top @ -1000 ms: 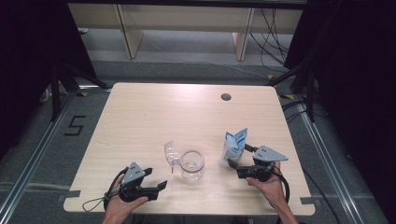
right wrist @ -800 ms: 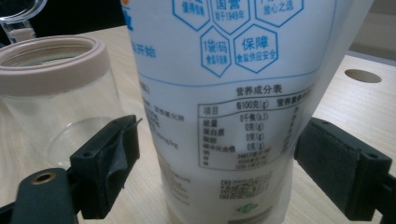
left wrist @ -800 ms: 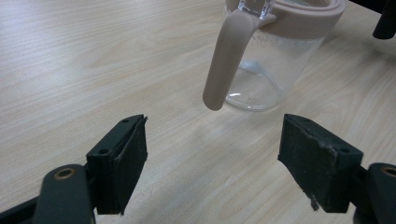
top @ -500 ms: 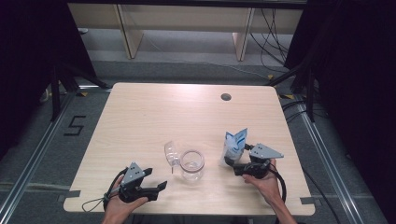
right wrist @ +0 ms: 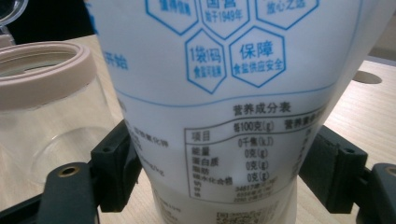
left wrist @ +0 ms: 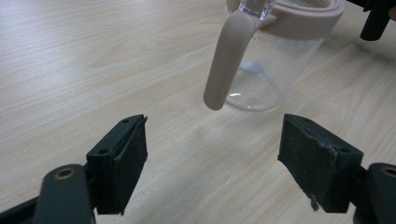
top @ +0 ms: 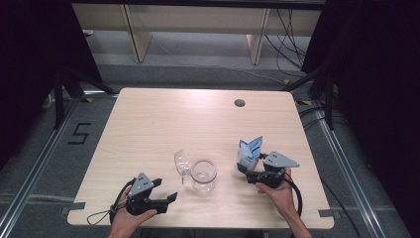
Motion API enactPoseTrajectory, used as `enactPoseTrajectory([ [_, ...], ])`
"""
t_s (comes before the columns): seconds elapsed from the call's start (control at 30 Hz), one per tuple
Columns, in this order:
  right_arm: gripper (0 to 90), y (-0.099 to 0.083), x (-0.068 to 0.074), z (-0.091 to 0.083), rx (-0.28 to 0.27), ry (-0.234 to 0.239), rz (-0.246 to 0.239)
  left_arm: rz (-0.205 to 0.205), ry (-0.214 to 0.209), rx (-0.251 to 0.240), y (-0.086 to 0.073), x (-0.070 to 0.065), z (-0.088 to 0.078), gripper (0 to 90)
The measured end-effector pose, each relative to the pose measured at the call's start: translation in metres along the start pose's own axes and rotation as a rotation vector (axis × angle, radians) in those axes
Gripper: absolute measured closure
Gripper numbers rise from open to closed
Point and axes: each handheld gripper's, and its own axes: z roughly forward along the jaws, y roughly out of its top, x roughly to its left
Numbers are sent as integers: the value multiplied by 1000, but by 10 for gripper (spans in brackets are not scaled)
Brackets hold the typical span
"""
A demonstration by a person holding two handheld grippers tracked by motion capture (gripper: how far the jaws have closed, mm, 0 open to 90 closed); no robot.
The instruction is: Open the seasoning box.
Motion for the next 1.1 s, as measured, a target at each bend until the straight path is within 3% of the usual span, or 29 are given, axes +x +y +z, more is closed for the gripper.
enactPoseTrajectory([
  [0.13,250,-1,6,-1,-1,-49,31,0,5,3,0,0,-1,229],
  [0.23,256,0,7,1,-9,-52,20,10,4,4,0,0,-1,229],
  [0.3,257,0,10,0,-2,-77,29,20,-3,4,0,1,0,229],
  [0.37,259,0,12,2,-8,-93,30,2,-2,1,0,0,0,229],
  [0.4,261,0,14,1,-10,-122,33,6,-2,3,0,0,0,229],
  [0.47,261,0,17,1,-4,-116,46,6,-1,4,0,0,0,229],
  [0.87,262,0,33,6,-11,-278,73,5,3,8,0,-1,0,229],
  [1.1,241,0,35,6,-9,-282,56,7,0,6,0,0,0,229],
])
